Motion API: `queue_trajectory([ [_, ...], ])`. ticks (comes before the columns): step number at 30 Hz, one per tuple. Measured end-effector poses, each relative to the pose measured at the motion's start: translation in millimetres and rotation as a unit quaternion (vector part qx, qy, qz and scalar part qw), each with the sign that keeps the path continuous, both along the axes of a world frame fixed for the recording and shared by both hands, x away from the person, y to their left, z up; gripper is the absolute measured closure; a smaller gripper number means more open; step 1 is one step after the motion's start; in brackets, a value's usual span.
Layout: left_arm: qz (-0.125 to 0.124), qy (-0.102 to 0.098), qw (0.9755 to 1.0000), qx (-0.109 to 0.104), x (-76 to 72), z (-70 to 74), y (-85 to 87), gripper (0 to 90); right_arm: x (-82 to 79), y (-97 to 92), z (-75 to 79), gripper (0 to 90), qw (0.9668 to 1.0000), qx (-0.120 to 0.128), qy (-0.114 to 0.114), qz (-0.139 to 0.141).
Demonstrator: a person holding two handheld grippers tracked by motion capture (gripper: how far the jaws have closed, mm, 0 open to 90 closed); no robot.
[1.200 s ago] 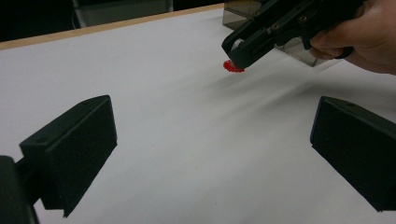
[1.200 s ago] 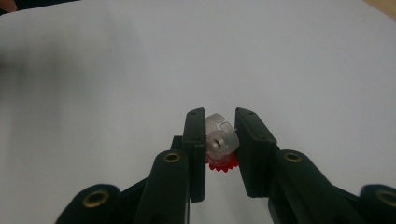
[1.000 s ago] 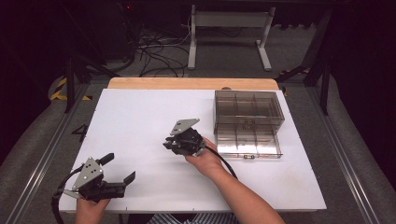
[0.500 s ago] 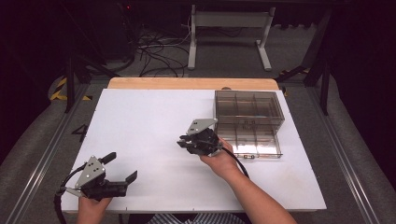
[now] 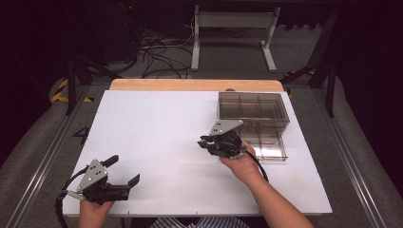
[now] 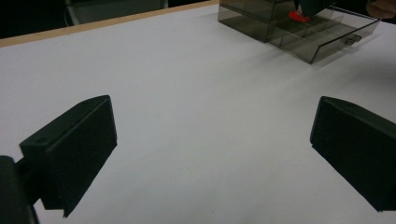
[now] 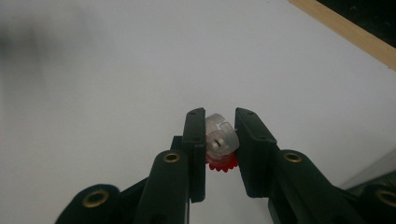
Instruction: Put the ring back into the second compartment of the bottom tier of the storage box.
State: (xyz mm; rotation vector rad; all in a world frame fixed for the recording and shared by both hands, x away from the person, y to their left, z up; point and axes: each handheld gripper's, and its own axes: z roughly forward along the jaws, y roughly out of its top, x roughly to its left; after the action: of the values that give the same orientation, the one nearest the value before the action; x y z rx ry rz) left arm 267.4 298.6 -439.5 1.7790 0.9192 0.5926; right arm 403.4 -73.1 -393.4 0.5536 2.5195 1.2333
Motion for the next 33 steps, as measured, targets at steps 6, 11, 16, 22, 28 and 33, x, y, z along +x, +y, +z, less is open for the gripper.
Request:
queue_trajectory([
  [6,0.001,0.0,1.0,0.0,-0.1,0.0,0.1,1.4,0.1,-17.1,4.4,75.2,0.9999,-0.001,-0.003,-0.012],
  [11,0.001,0.001,1.0,-0.001,-0.5,0.0,0.1,1.4,0.0,-30.3,6.5,75.2,0.9997,-0.001,-0.003,-0.025],
  [16,0.001,0.002,1.0,-0.001,-0.5,-0.2,-0.1,1.4,-0.5,-43.7,6.2,75.1,0.999,-0.008,-0.002,-0.045],
  [22,0.002,0.002,1.0,-0.001,-0.8,-0.3,-0.1,1.4,-2.1,-59.3,6.2,75.2,0.998,-0.013,-0.001,-0.062],
  [28,0.003,0.001,1.0,0.0,-1.1,-0.2,0.2,1.4,-2.1,-74.6,5.2,75.1,0.9967,-0.011,0.005,-0.08],
  [33,0.004,0.001,1.0,0.001,-1.3,-0.3,0.4,1.4,-3.1,-86.2,4.7,75.1,0.9953,-0.01,0.01,-0.096],
])
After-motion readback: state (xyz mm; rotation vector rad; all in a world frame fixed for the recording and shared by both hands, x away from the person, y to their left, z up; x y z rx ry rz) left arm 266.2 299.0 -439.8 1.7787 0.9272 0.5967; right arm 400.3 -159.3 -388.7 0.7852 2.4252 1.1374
